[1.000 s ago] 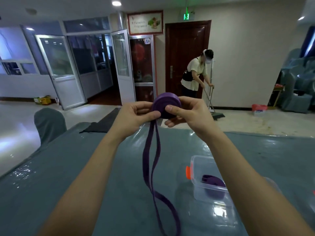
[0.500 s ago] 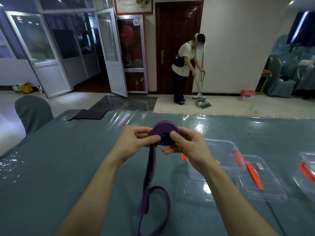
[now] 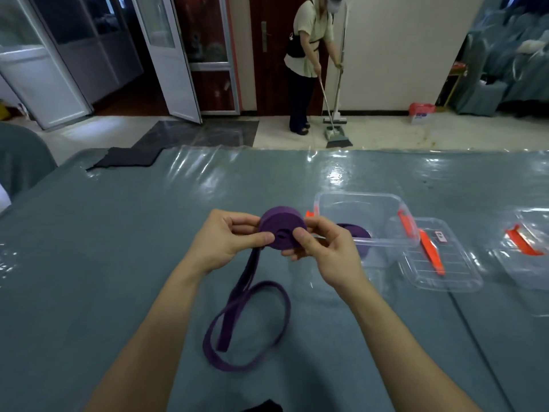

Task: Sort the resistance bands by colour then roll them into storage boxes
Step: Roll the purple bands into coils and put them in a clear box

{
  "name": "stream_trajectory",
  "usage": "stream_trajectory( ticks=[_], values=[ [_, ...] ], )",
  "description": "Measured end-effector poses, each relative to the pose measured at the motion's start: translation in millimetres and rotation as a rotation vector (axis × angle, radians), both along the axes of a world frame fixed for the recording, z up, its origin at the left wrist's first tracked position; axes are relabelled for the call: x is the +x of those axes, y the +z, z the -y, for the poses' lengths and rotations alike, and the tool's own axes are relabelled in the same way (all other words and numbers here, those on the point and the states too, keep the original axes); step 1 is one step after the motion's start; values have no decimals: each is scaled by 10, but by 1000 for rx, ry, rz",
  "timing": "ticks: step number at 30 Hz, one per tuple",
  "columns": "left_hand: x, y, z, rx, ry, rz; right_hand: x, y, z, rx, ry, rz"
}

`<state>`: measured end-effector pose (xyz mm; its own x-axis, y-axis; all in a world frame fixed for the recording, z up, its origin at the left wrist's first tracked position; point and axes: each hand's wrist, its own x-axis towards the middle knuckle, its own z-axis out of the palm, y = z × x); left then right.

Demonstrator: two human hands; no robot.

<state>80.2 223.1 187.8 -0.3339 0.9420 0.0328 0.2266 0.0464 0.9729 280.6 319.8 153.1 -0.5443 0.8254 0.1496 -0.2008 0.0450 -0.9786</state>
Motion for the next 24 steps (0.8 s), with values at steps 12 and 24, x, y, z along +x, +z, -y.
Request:
stream_trajectory(
  ticks=[12, 24],
  values=[
    [-83, 52, -226, -184, -185, -219, 118, 36, -293, 150, 96, 377],
    [-47, 5, -260, -121, -87, -91, 31, -98, -176, -33, 9, 73]
  ],
)
